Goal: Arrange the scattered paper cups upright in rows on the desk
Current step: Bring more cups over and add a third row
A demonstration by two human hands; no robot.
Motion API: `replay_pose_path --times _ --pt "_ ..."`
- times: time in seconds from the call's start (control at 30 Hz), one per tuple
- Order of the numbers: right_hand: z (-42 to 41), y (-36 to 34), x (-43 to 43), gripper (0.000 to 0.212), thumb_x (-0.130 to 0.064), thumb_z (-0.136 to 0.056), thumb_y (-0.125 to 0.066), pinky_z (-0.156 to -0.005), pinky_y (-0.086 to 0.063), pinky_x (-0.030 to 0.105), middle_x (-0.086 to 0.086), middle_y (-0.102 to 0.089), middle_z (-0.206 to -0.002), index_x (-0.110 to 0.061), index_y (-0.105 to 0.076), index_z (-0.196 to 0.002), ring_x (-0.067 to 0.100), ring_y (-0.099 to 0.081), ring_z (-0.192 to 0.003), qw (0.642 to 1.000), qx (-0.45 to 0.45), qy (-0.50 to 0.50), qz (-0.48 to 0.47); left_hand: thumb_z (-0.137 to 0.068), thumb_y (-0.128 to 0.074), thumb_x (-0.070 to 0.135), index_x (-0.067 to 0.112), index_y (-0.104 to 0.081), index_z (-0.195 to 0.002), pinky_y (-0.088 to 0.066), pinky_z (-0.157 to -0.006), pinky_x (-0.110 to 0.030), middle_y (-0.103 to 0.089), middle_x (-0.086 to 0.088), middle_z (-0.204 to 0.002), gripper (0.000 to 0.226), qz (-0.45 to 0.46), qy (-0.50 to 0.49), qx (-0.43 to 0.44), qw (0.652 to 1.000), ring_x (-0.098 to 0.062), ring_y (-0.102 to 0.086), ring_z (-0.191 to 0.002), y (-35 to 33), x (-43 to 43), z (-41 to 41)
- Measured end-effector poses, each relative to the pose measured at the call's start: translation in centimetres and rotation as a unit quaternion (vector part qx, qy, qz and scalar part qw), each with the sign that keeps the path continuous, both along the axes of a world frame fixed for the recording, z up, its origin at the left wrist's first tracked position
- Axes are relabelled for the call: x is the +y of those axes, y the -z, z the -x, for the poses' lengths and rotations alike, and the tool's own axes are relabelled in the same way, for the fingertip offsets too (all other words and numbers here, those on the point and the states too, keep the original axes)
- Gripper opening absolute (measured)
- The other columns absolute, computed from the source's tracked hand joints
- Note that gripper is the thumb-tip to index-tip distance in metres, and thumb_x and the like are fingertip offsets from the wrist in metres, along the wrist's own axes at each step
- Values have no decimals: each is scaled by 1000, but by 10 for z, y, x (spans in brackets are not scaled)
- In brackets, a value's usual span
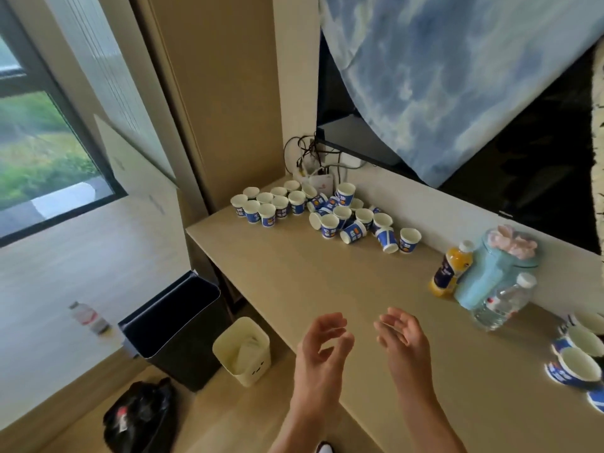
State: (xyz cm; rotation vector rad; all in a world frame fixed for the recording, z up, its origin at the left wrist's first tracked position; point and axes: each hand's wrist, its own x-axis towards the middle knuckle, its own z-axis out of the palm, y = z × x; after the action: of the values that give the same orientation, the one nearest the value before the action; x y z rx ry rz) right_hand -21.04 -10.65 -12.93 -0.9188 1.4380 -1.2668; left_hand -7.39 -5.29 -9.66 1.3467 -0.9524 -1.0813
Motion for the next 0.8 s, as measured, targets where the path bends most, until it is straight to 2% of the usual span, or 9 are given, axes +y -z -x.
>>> replay_pose_path --times 0.17,0.27,0.43,0.5,0.6,0.7,0.8 --pt "-39 4 -66 28 -4 -93 -68 -81 -51 28 9 -69 -114 -11 -61 -120 13 -66 -97 999 -27 -30 -7 -78 -66 49 27 -68 -111 -57 -90 -36 -72 13 -110 40 -3 -7 -37 999 -5 -67 -103 -6 -59 -41" --pt "-58 1 -97 25 -4 -92 -70 -86 -53 32 7 -70 -112 -16 -63 -113 10 -67 -94 998 -44 -43 -10 -76 -65 51 27 -69 -110 -55 -86 -33 -73 11 -109 42 -4 -9 -42 999 -6 -67 -100 -8 -91 -60" --pt "-67 0 -125 25 -7 -90 -72 -90 -53 35 4 -71 -110 -18 -64 -111 12 -68 -94 998 -45 -37 -22 -71 -66 52 24 -70 -109 -55 -87 -37 -74 10 -108 48 -34 8 -27 999 -9 -68 -98 3 -143 -69" --pt "-69 2 -131 29 -20 -85 -78 -86 -53 34 3 -71 -110 -19 -65 -111 13 -68 -94 998 -38 -30 -30 -72 -67 48 24 -71 -108 -54 -86 -36 -74 10 -107 43 -47 30 -25 998 -10 -67 -98 9 -167 -69" --pt "-68 8 -139 50 -45 -69 -81 -80 -49 28 -3 -71 -109 -21 -65 -110 10 -68 -93 998 -24 -6 -49 -78 -67 35 24 -71 -105 -54 -83 -29 -74 10 -103 30 -76 69 -15 995 -7 -67 -95 22 -211 -71" --pt "-70 14 -149 45 -37 -77 -82 -78 -49 22 -6 -71 -112 -21 -65 -115 9 -68 -96 997 -8 32 -74 -81 -68 28 21 -70 -104 -53 -79 -28 -73 9 -99 23 -91 121 -10 988 -8 -66 -93 34 -256 -78" --pt "-70 22 -165 24 -11 -89 -76 -81 -50 23 2 -71 -111 -18 -66 -109 9 -68 -92 991 -11 107 -85 -95 -69 17 21 -68 -106 -53 -80 -29 -72 5 -101 12 -109 177 -30 978 -13 -66 -98 45 -305 -84"
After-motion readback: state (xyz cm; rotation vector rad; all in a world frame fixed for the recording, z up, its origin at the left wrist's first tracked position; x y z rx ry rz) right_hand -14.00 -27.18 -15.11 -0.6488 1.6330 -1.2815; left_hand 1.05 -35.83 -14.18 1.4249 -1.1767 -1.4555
